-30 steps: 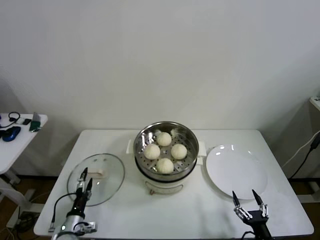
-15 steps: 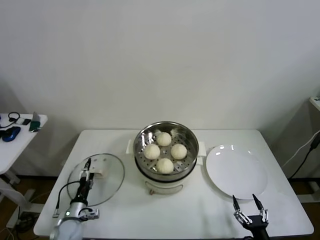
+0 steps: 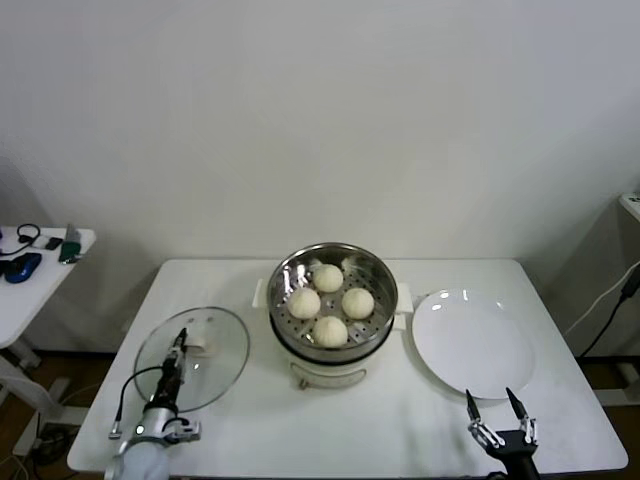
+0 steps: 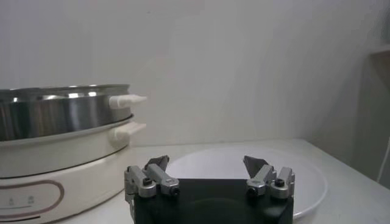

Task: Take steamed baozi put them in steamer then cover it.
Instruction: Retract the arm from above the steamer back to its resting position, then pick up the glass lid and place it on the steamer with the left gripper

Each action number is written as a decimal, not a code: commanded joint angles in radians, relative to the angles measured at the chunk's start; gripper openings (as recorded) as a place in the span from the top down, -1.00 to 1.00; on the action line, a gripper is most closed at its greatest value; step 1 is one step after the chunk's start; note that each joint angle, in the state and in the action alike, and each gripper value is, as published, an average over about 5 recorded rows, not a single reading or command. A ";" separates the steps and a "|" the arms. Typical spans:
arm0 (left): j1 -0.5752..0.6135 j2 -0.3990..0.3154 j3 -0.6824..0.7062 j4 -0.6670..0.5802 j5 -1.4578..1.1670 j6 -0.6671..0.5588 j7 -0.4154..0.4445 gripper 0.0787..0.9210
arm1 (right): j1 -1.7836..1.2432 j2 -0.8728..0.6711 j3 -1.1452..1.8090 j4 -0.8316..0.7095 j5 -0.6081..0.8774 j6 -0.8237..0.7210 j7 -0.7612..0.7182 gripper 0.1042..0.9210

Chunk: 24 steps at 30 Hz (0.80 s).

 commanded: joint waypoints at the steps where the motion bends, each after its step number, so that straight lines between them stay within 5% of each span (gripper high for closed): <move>1: 0.003 0.009 0.002 -0.019 -0.003 0.011 0.006 0.60 | 0.000 0.000 0.000 0.006 -0.004 -0.003 0.001 -0.76; 7: 0.072 0.076 0.016 -0.236 -0.097 0.097 0.080 0.85 | 0.000 0.002 0.005 0.019 -0.026 -0.020 0.016 -0.76; 14: 0.127 0.241 0.029 -0.598 -0.350 0.350 0.308 0.85 | -0.006 0.015 0.014 0.042 -0.106 -0.079 0.064 -0.76; 19: 0.091 0.361 0.053 -0.788 -0.482 0.543 0.418 0.85 | -0.011 0.018 0.016 0.052 -0.132 -0.098 0.091 -0.76; 24: -0.002 0.385 0.194 -0.873 -0.491 0.655 0.457 0.85 | -0.010 0.023 0.015 0.050 -0.145 -0.100 0.105 -0.76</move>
